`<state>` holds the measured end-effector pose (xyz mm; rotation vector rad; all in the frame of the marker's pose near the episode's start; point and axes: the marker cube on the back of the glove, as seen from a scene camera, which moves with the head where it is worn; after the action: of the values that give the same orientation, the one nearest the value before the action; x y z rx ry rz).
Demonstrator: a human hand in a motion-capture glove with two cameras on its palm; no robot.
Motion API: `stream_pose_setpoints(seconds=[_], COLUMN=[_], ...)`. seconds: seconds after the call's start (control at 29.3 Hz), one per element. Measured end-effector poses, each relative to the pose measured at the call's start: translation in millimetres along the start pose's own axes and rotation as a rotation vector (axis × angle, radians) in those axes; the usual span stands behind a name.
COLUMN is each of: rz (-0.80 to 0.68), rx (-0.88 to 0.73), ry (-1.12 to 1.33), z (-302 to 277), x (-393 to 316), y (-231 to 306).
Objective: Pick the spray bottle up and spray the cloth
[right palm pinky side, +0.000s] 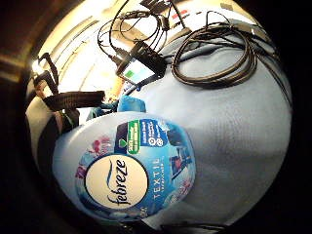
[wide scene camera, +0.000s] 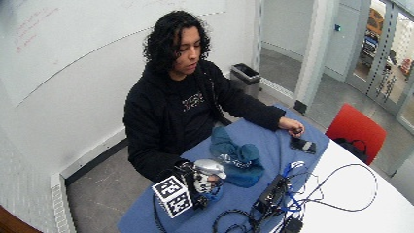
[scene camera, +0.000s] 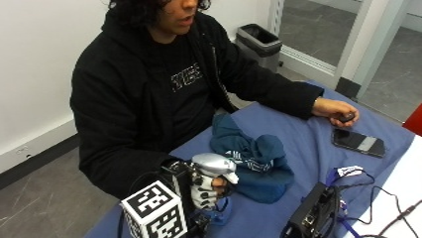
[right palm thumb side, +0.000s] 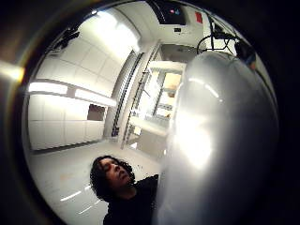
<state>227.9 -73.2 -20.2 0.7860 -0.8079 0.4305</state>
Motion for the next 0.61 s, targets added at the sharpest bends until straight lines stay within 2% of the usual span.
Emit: stream_pose_setpoints(seconds=[0.37, 0.61], rz=[-0.046, 0.038], rx=[0.059, -0.056], ry=[-0.015, 0.008], z=[20, 0], x=[5, -6], y=[-13, -2])
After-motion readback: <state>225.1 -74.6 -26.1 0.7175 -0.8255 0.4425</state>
